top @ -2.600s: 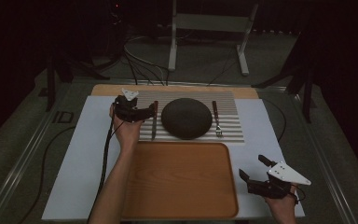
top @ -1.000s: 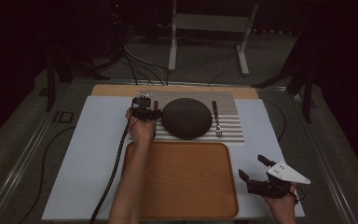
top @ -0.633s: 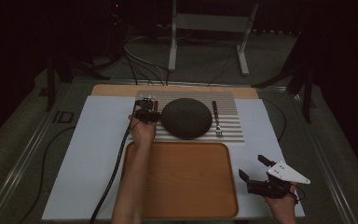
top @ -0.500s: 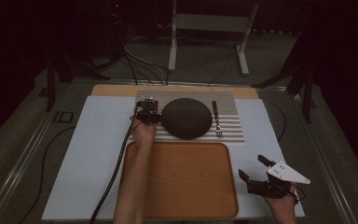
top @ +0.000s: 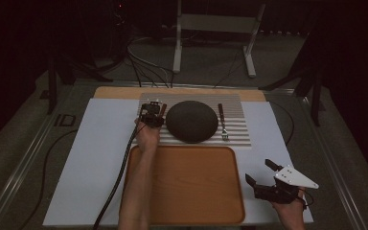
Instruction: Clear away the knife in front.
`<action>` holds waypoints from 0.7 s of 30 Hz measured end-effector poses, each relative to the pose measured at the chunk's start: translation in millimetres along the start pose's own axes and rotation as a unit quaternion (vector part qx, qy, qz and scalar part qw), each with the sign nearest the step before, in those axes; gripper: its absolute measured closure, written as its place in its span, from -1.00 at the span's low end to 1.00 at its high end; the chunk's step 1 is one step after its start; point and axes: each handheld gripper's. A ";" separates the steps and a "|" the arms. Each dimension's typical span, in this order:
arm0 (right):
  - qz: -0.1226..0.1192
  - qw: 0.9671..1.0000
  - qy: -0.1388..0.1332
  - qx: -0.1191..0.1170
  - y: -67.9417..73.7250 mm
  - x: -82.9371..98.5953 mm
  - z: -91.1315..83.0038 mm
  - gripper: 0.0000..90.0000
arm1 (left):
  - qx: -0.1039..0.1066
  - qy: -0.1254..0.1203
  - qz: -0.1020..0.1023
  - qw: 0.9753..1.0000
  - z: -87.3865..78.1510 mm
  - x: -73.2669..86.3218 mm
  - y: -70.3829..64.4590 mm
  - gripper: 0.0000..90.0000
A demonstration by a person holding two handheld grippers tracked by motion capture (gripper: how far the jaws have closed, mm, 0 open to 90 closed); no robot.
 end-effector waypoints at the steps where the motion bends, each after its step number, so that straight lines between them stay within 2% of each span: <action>1: 0.000 1.000 0.000 0.000 -0.1 0.1 0.1 -0.79 | 0.000 -0.001 -0.001 1.000 -0.4 0.2 0.4 0.74; 15: -0.004 1.000 0.006 -0.001 0.6 0.4 1.5 -0.79 | 0.004 -0.021 0.012 1.000 -15.3 -1.6 -1.9 0.74; 21: -0.004 1.000 0.008 -0.001 0.6 0.5 1.8 -0.79 | 0.008 -0.033 0.009 0.999 -23.5 -2.7 -2.0 0.74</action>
Point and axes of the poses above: each handheld gripper's, and its own axes: z roughly forward along the jaws, x roughly out of its underside, y roughly to its left, and after that the axes turned 14 degrees about x, right-handed
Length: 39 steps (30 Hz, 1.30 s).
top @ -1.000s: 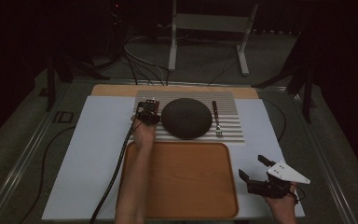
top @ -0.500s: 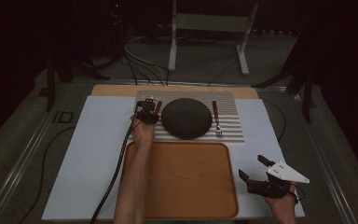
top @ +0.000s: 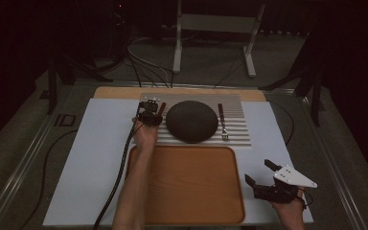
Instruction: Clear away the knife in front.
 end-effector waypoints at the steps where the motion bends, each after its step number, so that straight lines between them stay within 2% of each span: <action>1: 0.000 1.000 0.001 0.000 0.1 0.0 0.1 -0.79 | 0.003 -0.004 -0.003 1.000 -2.1 -0.3 0.2 0.74; 15: -0.001 1.000 0.001 -0.001 0.7 0.0 0.5 -0.79 | 0.001 -0.024 0.000 1.000 -24.1 -3.5 -5.3 0.74; 28: -0.003 1.000 0.004 -0.002 1.3 0.2 1.2 -0.79 | -0.008 -0.034 0.021 0.999 -36.1 -3.4 -17.8 0.74; 39: -0.003 1.000 0.005 -0.002 1.5 0.3 1.5 -0.79 | -0.010 -0.045 0.024 0.999 -46.3 -1.9 -23.7 0.74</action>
Point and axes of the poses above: each handheld gripper's, and its own axes: z roughly forward along the jaws, x roughly out of its underside, y roughly to its left, and after that the axes turned 14 degrees about x, right-handed
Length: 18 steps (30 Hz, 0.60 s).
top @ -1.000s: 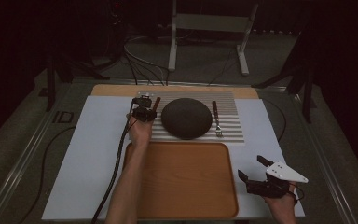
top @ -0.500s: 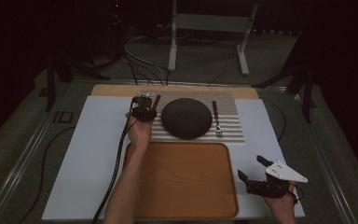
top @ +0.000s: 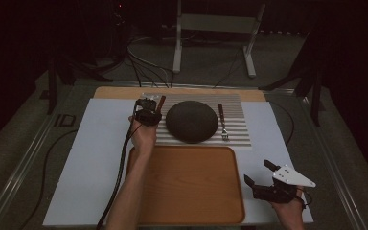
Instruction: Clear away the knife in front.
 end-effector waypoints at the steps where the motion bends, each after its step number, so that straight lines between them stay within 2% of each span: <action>1: -0.001 1.000 0.000 0.000 0.0 0.0 0.1 -0.79 | 0.000 -0.001 0.000 1.000 -0.6 0.2 -0.5 0.74; 18: -0.002 1.000 0.001 -0.001 0.3 0.1 0.2 -0.79 | 0.000 -0.006 0.012 1.000 -13.0 13.6 -11.1 0.74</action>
Point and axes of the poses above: each handheld gripper's, and its own axes: z roughly forward along the jaws, x roughly out of its underside, y roughly to its left, and after that the axes turned 14 degrees about x, right-handed
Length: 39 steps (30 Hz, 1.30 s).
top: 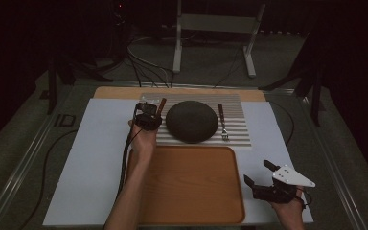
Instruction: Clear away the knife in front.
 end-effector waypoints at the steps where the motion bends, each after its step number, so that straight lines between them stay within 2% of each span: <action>1: 0.000 1.000 0.000 0.000 0.1 0.1 0.1 -0.79 | 0.000 0.000 0.001 1.000 -0.8 0.7 -0.7 0.74; 27: -0.001 1.000 0.001 -0.001 0.7 0.1 0.1 -0.79 | -0.001 -0.015 0.026 1.000 -23.0 15.6 -20.0 0.74; 39: -0.002 1.000 0.002 -0.002 1.3 0.1 0.7 -0.79 | 0.003 -0.022 0.025 0.999 -30.5 26.1 -24.9 0.74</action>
Point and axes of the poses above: each handheld gripper's, and its own axes: z roughly forward along the jaws, x roughly out of its underside, y roughly to its left, and after that the axes turned 14 degrees about x, right-handed
